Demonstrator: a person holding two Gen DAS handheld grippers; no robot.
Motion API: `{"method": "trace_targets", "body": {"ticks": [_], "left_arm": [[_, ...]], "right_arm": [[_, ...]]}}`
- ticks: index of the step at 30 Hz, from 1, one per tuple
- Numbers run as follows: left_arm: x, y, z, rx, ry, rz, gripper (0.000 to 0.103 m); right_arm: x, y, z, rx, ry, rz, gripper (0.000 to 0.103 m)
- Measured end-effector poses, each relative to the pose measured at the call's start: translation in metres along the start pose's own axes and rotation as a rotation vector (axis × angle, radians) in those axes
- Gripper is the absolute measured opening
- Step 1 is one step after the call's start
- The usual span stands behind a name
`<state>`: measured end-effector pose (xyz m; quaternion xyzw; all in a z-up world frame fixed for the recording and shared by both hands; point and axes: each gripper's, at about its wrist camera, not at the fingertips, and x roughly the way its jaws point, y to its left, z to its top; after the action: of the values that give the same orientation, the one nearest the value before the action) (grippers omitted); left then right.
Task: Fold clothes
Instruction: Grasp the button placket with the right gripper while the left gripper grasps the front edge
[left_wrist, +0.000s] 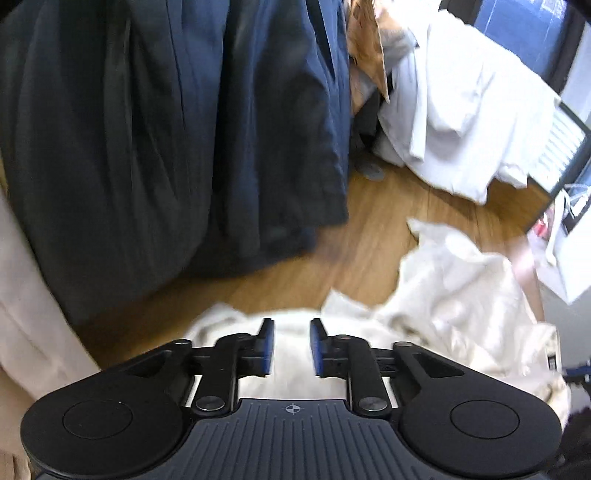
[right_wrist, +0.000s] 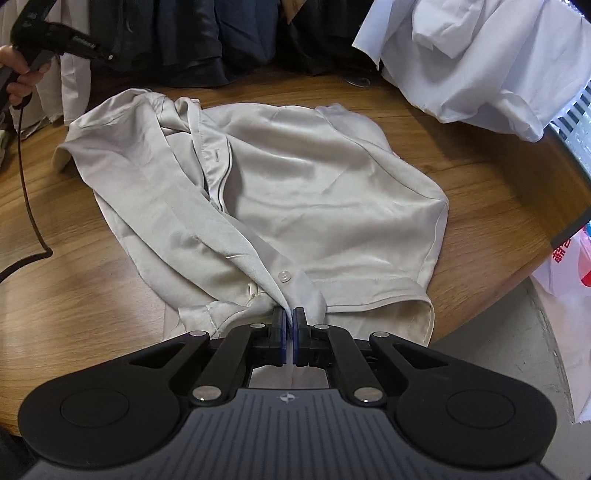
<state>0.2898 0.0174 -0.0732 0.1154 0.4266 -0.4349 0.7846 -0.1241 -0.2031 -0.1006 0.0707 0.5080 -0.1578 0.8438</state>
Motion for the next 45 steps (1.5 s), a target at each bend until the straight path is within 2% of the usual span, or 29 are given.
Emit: {"method": "trace_targets", "body": {"ticks": [6, 9, 10, 13, 16, 23, 29, 33, 38, 45], "left_arm": [[0.015, 0.01, -0.036, -0.037, 0.145, -0.022, 0.04], [0.027, 0.013, -0.046, -0.048, 0.187, -0.023, 0.044], [0.032, 0.014, -0.047, -0.049, 0.198, -0.021, 0.048], [0.045, 0.013, -0.05, -0.062, 0.222, -0.014, 0.046], [0.04, 0.012, -0.051, -0.063, 0.193, -0.02, 0.012], [-0.021, 0.019, -0.047, -0.129, 0.032, -0.026, 0.01], [-0.089, 0.04, -0.049, -0.217, -0.086, -0.024, 0.008], [-0.121, 0.049, -0.065, -0.192, -0.091, 0.067, 0.008], [-0.134, 0.072, -0.101, -0.202, -0.029, 0.213, 0.008], [-0.127, 0.095, -0.143, -0.183, 0.059, 0.391, 0.008]], "right_arm": [[0.002, -0.006, 0.002, 0.018, 0.005, 0.039, 0.004], [0.002, -0.007, 0.001, 0.023, 0.006, 0.051, 0.004], [0.002, -0.007, 0.001, 0.025, 0.006, 0.053, 0.004], [0.001, -0.007, 0.001, 0.033, 0.001, 0.058, 0.004], [-0.002, -0.004, 0.0, 0.034, -0.004, 0.065, 0.004], [-0.025, 0.015, -0.006, -0.004, -0.016, 0.148, 0.004], [-0.052, 0.052, -0.018, -0.033, -0.005, 0.329, 0.004], [-0.064, 0.093, -0.019, -0.077, 0.011, 0.483, 0.004], [-0.065, 0.154, -0.019, -0.146, 0.047, 0.636, 0.002], [-0.044, 0.234, -0.019, -0.215, 0.112, 0.703, 0.002]]}}
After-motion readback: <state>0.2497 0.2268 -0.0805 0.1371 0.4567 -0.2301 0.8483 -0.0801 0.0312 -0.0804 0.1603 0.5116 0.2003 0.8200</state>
